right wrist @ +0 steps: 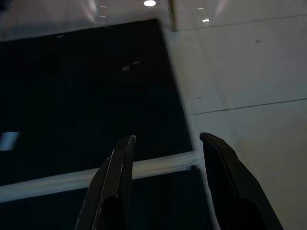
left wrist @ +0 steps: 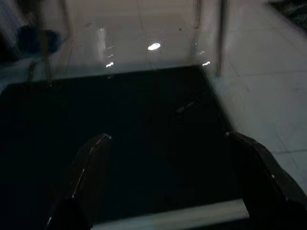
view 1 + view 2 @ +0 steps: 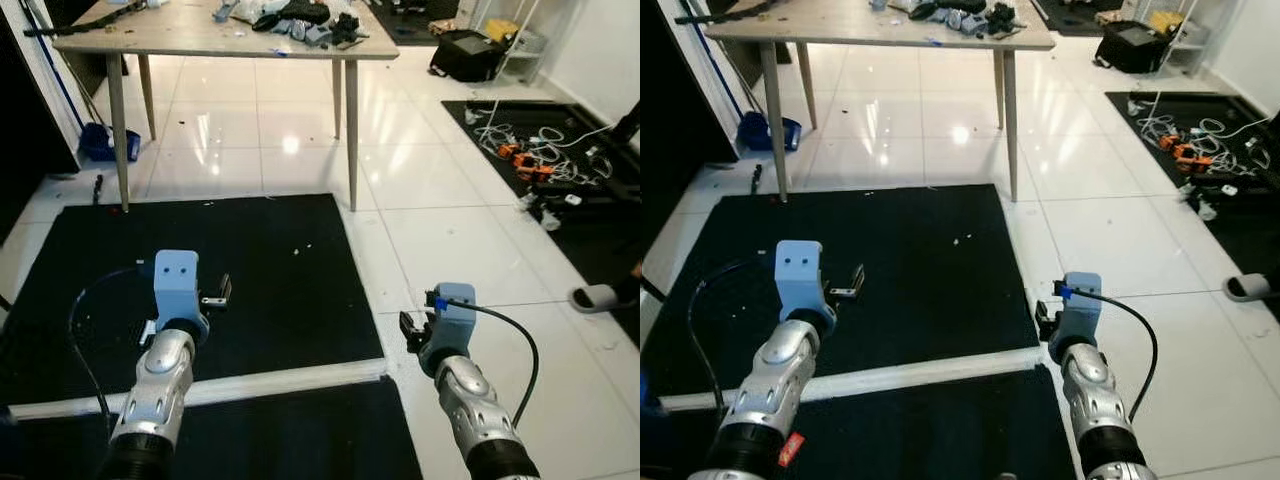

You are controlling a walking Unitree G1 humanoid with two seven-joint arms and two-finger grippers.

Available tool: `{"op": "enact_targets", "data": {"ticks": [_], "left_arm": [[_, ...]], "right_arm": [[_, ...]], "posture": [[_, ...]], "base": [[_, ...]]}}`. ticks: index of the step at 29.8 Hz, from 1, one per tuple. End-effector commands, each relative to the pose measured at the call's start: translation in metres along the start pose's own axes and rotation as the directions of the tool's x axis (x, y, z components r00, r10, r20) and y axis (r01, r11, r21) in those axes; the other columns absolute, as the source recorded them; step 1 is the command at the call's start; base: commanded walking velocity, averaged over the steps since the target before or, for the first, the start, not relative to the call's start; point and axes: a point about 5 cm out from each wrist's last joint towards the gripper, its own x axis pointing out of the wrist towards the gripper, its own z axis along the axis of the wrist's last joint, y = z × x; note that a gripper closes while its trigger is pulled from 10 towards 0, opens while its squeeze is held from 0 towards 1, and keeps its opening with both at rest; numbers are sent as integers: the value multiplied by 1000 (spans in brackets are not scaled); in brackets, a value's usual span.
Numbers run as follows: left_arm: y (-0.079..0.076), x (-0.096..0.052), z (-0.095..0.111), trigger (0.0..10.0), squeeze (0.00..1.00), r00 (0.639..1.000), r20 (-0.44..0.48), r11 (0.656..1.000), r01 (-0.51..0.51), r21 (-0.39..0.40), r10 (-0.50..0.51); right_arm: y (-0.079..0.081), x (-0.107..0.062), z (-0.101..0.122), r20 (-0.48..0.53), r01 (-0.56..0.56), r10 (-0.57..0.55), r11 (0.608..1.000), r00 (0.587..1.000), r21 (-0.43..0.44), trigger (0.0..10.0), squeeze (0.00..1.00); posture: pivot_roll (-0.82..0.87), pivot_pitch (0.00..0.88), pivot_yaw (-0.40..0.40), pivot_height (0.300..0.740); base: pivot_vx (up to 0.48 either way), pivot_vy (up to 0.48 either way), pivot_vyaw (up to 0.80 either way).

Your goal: Picking trash to rubbish bin

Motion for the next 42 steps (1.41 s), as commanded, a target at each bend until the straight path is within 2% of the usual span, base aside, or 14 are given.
{"op": "enact_targets", "data": {"ticks": [1, 20, 28, 31, 42], "left_arm": [[5, -4, -8, 10000, 0, 999, -28, 1000, -15, 12, 15], [9, -1, -3, 10000, 0, 1000, -16, 1000, -15, 25, 16], [5, 1, -4, 10000, 0, 1000, -15, 1000, -11, 20, 11], [5, 0, -4, 10000, 0, 1000, -14, 1000, -8, 23, 8], [7, -5, -9, 10000, 0, 1000, -23, 1000, -11, 29, 11]], "right_arm": [[2, -1, -2, -6, -7, 7, 1000, 1000, -10, 10000, 0], [8, -1, -2, 1, -6, 6, 1000, 1000, 17, 10000, 0], [2, -1, -2, 1, 1, -1, 1000, 1000, -6, 10000, 0], [0, -2, -9, -32, 13, -14, 1000, 999, -28, 10000, 0], [4, -5, -13, -23, -15, 15, 999, 1000, -30, 10000, 0]], "posture": [[43, 123, -13, 740], [48, 98, -3, 740], [42, 94, -10, 740], [50, 94, -13, 740], [44, 88, -15, 740]], "base": [[296, 0, 0], [293, 0, 0], [294, 0, 0], [294, 0, 0], [295, 0, 0]]}}
